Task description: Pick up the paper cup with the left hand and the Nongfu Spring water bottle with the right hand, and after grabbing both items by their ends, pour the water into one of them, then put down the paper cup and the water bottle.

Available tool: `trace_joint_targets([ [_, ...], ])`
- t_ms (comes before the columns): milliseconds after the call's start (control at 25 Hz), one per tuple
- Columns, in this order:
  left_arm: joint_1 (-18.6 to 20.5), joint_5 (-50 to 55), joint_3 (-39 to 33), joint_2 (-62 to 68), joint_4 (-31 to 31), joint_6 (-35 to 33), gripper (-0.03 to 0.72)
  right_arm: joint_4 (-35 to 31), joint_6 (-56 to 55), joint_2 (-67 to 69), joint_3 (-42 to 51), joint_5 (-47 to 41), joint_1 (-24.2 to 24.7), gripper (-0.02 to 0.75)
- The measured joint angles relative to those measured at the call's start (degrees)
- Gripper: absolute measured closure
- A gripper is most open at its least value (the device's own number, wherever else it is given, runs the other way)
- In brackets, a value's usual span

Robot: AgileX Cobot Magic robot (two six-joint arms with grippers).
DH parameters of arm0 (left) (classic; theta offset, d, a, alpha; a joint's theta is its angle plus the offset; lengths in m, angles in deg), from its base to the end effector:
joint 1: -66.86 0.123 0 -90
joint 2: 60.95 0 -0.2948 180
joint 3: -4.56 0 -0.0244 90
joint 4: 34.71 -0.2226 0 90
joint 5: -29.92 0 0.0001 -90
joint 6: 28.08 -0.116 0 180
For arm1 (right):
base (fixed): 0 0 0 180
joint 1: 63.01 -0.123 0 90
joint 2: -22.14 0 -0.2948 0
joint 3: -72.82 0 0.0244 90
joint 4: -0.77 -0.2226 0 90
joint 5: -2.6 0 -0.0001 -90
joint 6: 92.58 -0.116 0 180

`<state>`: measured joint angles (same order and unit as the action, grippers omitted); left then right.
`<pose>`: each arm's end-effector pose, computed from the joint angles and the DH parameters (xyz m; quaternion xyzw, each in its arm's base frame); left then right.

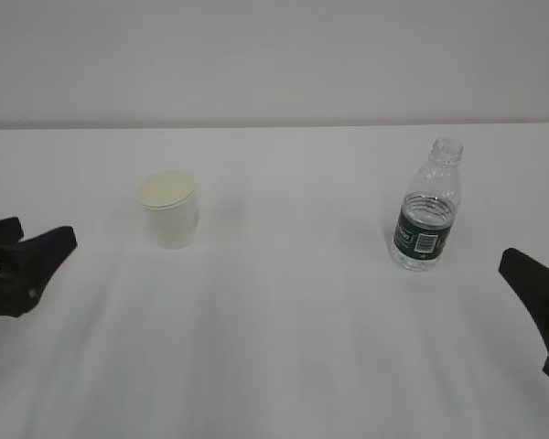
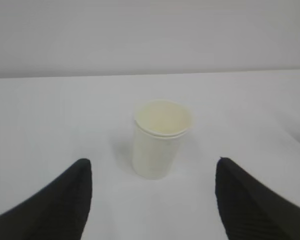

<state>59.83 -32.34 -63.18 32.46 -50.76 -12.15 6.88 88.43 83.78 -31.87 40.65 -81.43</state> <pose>0.2182 -0.0555 0.1952 0.0709 0.7601 -0.1787 0.6207 0.1343 0.0527 0.2181 -0.1805 0.7389 0.0960 0.6421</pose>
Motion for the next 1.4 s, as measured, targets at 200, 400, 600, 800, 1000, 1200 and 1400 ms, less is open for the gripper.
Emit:
trace_joint_targets([
  [200,0.0,-2.64,0.0,9.76,-2.93,-0.16,0.132,0.0,0.67,7.28,0.07,4.08,0.0,0.18],
  [400,0.0,-2.9,0.0,12.4,-3.07,-3.06,0.132,-1.78,0.92,21.69,0.07,19.73,0.0,0.17],
  [600,0.0,-2.99,0.1,12.5,-3.17,-3.83,0.132,-6.12,1.03,37.63,-1.66,26.52,0.0,0.169],
  [800,0.0,-3.12,0.1,12.5,-3.3,-3.96,0.132,-6.66,1.03,46.67,-5.48,26.87,0.0,0.169],
  [1000,0.0,-3.12,0.1,12.5,-3.3,-3.96,0.132,-6.91,1.03,50.84,-10.11,27.33,0.0,0.167],
  [1200,0.0,-3.17,0.1,12.5,-3.3,-3.96,0.132,-6.99,1.03,54.82,-14.32,27.48,0.0,0.148],
  [1400,0.0,-3.26,0.1,12.5,-3.3,-3.96,0.132,-7.03,1.22,57.36,-18.23,27.53,0.0,0.148],
])
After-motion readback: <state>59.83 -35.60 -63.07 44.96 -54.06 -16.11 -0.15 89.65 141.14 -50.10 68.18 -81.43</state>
